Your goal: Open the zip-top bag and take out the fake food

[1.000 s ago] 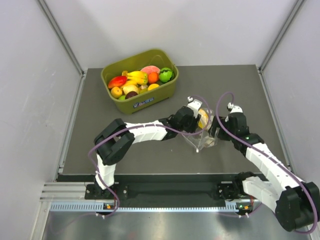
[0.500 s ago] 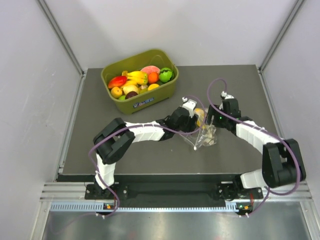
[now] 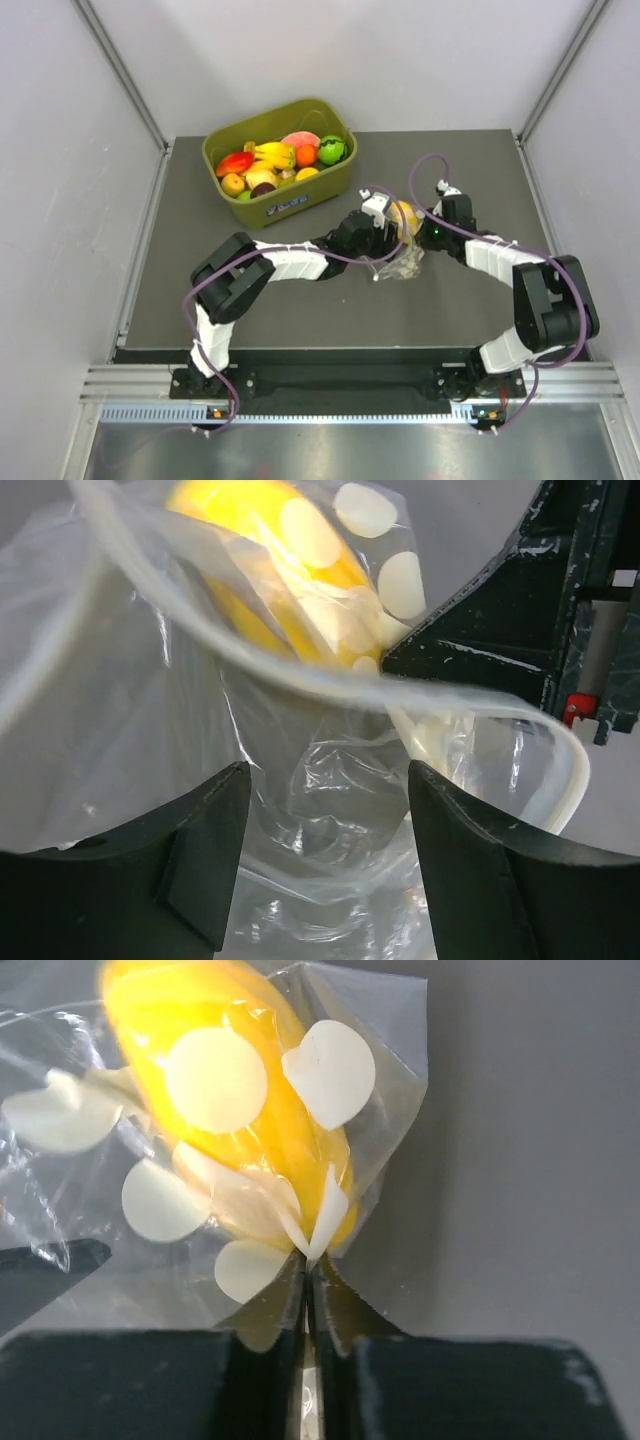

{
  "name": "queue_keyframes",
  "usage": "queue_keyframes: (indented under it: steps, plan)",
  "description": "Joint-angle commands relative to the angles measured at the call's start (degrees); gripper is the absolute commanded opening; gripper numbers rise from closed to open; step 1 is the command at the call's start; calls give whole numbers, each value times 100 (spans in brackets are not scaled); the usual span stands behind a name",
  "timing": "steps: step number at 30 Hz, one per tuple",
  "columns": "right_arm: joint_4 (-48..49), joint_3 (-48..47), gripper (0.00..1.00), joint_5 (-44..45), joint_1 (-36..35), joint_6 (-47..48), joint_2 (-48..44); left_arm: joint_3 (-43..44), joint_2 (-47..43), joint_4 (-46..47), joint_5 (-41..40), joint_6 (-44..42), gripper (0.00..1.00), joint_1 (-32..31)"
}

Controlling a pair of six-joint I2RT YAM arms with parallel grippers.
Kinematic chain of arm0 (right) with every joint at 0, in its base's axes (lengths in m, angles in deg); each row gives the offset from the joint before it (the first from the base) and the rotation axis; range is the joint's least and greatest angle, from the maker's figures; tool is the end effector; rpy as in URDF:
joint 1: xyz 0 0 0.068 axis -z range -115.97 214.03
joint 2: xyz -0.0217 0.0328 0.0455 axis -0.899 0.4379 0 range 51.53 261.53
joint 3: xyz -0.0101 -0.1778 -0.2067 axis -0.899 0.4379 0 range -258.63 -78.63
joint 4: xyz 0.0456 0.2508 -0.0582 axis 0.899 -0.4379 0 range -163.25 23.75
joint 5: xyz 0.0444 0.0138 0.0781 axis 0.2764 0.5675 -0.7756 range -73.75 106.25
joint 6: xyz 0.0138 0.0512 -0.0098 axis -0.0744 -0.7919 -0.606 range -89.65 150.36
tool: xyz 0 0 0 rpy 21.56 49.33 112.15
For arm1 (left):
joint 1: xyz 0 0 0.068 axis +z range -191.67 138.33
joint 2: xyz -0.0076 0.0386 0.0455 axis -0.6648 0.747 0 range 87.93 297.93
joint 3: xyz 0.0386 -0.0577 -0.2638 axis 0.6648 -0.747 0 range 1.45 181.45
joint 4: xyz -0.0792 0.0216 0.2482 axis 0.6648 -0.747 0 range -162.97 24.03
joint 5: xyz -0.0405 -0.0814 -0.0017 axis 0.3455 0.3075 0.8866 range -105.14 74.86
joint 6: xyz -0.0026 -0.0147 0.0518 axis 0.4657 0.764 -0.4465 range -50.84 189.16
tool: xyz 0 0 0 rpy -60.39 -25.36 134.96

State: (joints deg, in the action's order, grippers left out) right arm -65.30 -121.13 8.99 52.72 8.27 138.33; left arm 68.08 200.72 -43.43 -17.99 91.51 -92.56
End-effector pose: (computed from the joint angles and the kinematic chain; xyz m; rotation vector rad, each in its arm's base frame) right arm 0.2953 0.0637 0.1739 0.1574 2.3561 0.4360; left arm 0.2761 -0.3368 0.1778 0.4769 2.0115 -0.7652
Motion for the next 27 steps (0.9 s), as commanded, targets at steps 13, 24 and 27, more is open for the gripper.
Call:
queue_keyframes:
  steps: [13, 24, 27]
  plan:
    - [-297, 14, 0, 129, 164, 187, 495, 201, 630, 1269, 645, 455, 65, 255]
    - [-587, -302, 64, 6, 340, 258, -304, -36, 648, 1463, 813, 481, 63, 255]
    - [-596, -565, 66, -20, 454, 249, -357, -97, 647, 1507, 804, 507, 63, 255]
